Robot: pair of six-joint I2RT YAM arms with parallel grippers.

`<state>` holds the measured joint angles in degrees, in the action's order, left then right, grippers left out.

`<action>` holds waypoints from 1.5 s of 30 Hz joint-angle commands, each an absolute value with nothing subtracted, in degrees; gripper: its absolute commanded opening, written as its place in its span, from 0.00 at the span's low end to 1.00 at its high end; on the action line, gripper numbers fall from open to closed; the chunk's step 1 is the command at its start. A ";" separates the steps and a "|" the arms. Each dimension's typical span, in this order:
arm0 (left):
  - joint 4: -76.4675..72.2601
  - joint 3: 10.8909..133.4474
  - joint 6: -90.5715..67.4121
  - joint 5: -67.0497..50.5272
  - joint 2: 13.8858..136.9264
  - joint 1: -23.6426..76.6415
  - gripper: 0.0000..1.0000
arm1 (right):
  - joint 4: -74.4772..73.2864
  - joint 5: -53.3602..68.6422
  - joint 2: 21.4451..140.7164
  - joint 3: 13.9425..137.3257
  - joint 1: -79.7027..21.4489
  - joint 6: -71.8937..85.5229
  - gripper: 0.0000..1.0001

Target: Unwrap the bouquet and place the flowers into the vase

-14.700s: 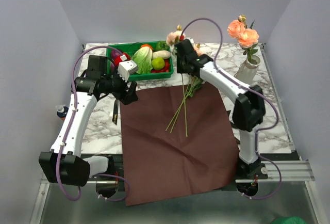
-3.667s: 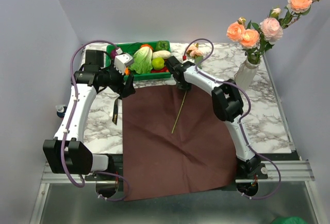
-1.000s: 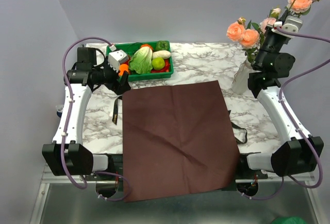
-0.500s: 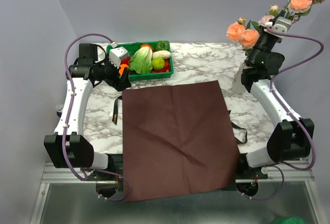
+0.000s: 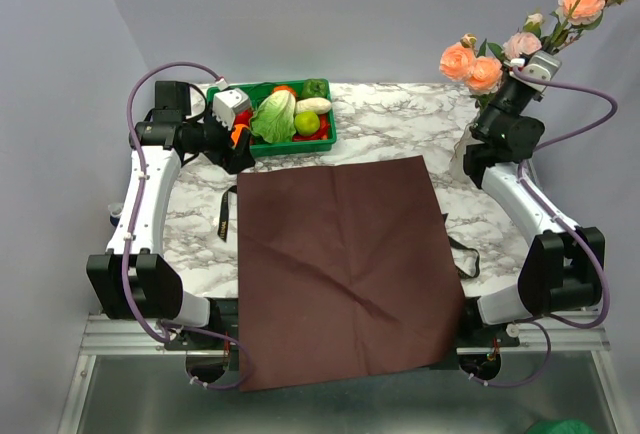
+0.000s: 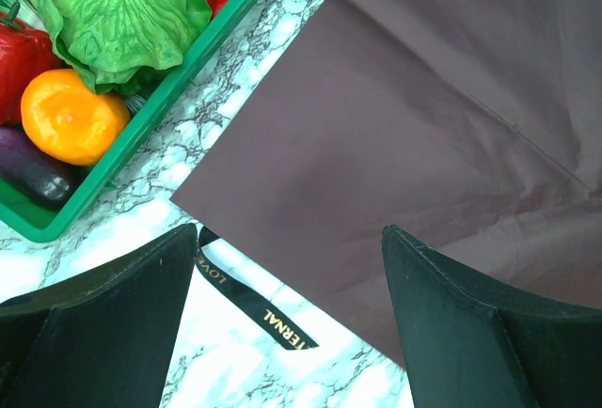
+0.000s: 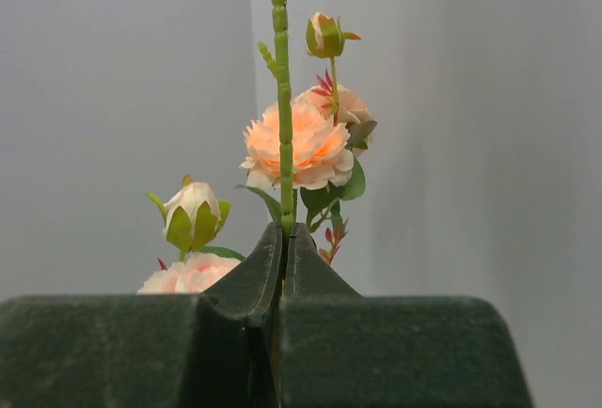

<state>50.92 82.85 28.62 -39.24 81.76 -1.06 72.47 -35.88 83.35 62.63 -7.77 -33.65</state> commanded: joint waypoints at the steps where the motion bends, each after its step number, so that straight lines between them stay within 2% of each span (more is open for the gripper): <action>1: 51.94 84.11 30.06 -40.43 81.39 -1.41 0.88 | 78.92 -37.88 82.18 61.79 -7.56 -34.28 0.01; 9: 52.03 83.85 30.15 -40.52 81.12 -1.32 0.88 | 77.70 -37.70 82.71 62.85 -7.56 -33.14 0.01; 19: 52.91 83.93 30.85 -40.08 81.04 -1.41 0.88 | 72.17 -39.81 78.23 54.06 -10.01 -30.41 0.02; 22: 53.08 84.11 30.85 -40.25 80.51 -1.32 0.88 | 62.25 -41.22 76.30 53.79 -10.63 -27.34 0.16; 23: 53.09 84.20 30.76 -40.25 80.33 -1.32 0.88 | 59.36 -41.66 75.77 54.05 -10.81 -24.98 0.30; 25: 53.35 84.37 30.67 -40.34 79.72 -1.32 0.88 | 51.18 -41.13 74.54 54.23 -11.42 -22.51 0.48; 26: 53.52 84.46 30.50 -40.60 79.54 -1.32 0.88 | 48.89 -41.31 73.31 54.23 -11.69 -20.85 0.69; 29: 54.05 84.99 30.06 -41.30 78.58 -1.41 0.88 | 39.13 -42.53 70.94 54.76 -12.39 -15.59 0.88; 33: 54.49 85.25 29.45 -41.49 76.73 -1.32 0.88 | 27.89 -43.59 66.38 54.15 -14.23 -10.03 0.96; 38: 53.35 84.03 26.12 -41.04 74.71 -1.32 0.88 | 19.01 -43.95 60.74 51.07 -20.38 -3.02 1.00; 40: 52.21 83.50 24.79 -40.43 73.39 -1.32 0.92 | 10.31 -43.68 58.29 50.98 -22.84 1.55 1.00; 42: 51.42 82.10 23.29 -40.26 71.73 -1.32 0.97 | 1.29 -40.09 56.61 50.98 -23.90 8.50 1.00; 45: 49.66 79.81 21.63 -39.03 69.71 -1.32 0.99 | -6.21 -32.72 52.92 49.32 -25.40 13.70 1.00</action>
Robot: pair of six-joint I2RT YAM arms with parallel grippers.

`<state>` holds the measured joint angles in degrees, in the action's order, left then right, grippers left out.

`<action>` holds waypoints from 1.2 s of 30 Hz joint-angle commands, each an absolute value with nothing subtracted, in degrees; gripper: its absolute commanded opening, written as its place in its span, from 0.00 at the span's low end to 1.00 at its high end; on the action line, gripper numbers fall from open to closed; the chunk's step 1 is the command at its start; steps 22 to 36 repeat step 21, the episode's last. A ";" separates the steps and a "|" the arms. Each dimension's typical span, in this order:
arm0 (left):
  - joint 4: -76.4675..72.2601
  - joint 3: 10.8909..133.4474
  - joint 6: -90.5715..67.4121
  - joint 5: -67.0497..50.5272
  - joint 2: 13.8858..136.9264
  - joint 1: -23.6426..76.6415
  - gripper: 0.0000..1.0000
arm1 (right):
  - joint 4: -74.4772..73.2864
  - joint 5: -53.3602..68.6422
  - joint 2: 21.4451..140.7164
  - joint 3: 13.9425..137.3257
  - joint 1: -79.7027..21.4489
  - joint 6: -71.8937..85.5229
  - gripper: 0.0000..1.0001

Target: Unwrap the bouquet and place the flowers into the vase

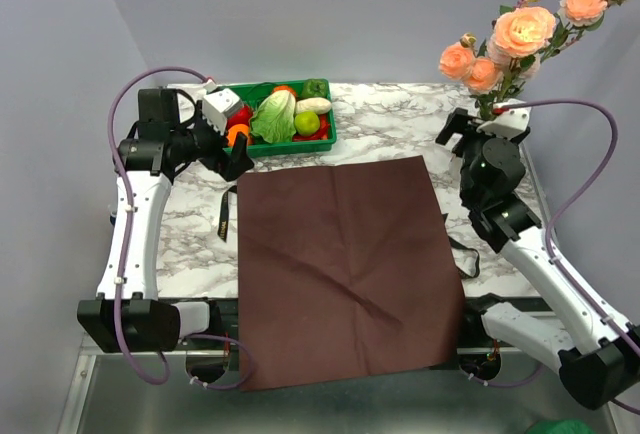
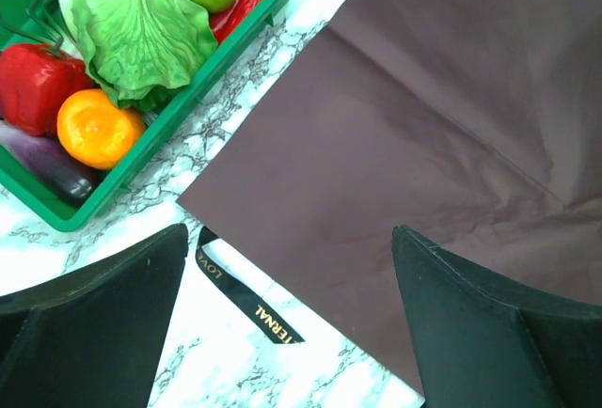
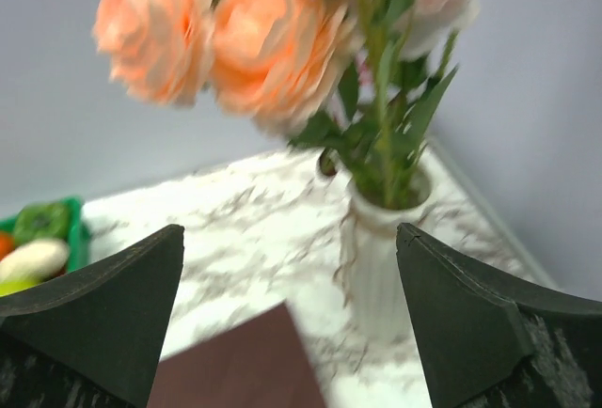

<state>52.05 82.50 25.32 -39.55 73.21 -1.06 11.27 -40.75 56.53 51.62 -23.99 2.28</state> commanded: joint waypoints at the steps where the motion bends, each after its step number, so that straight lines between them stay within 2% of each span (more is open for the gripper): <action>1: 48.70 79.28 21.10 -38.68 69.26 -1.32 0.99 | -7.28 -29.74 52.04 48.78 -25.66 14.41 1.00; 2: 48.08 77.97 20.57 -37.80 68.82 -1.32 0.99 | -7.99 -23.44 50.20 48.43 -25.66 14.24 1.00; 5: 45.71 75.95 18.20 -35.69 68.12 -1.32 0.99 | -10.72 -14.89 46.43 46.76 -26.02 13.98 1.00; 8: 43.51 74.19 16.18 -34.11 68.29 -1.32 0.99 | -11.86 -11.61 43.78 45.79 -26.02 14.85 1.00; 14: 42.80 72.42 13.89 -33.14 68.20 -1.32 0.99 | -12.30 -10.54 39.46 45.00 -26.02 15.38 1.00; 36: 43.42 72.33 13.97 -33.22 67.15 -1.32 0.99 | -15.91 -11.16 40.08 46.93 -26.02 13.45 1.00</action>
